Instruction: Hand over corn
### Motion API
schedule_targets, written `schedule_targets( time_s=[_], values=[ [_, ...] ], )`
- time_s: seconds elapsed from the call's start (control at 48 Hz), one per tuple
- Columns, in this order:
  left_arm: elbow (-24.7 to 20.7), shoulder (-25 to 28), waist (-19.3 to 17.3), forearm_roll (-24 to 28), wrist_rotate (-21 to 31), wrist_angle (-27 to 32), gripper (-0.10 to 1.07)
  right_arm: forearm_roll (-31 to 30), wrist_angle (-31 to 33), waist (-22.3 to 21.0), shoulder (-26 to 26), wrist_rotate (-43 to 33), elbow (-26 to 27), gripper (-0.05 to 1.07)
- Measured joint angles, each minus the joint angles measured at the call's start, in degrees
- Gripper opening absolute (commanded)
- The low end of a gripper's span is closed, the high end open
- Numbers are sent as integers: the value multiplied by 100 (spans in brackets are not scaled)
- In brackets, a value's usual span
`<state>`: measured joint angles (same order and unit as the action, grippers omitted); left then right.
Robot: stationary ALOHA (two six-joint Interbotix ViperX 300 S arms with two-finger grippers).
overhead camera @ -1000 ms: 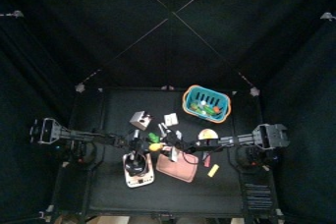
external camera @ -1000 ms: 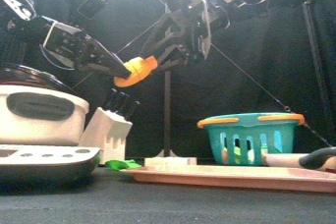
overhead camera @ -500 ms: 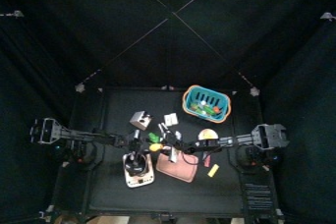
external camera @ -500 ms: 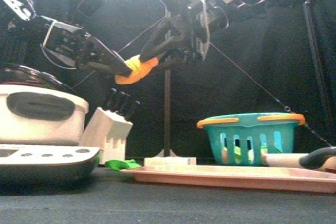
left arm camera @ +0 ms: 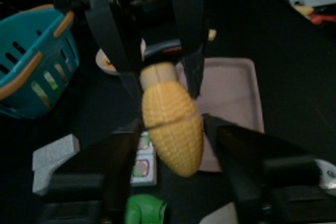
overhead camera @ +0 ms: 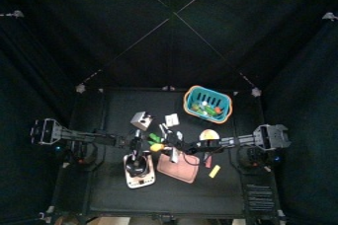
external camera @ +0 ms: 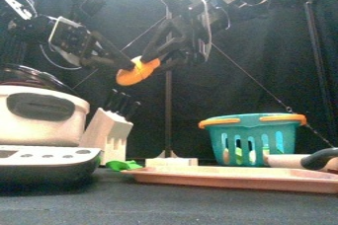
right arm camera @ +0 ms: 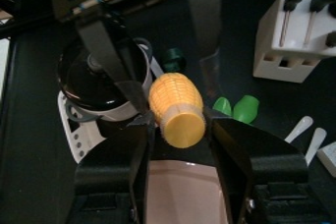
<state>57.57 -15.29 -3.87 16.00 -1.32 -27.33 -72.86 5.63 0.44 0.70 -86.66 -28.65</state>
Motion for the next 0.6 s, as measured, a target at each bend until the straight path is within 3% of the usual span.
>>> schedule_targets(
  time_s=[0.396, 0.604],
  values=[
    [0, -26, -18, -18, -9, -62, 104, 44, 53, -9, 9, -44, -35, 51],
    [44, -70, -18, -62, 0, -88, 104, 308, 510, 9, 123, -62, -114, 51]
  ],
)
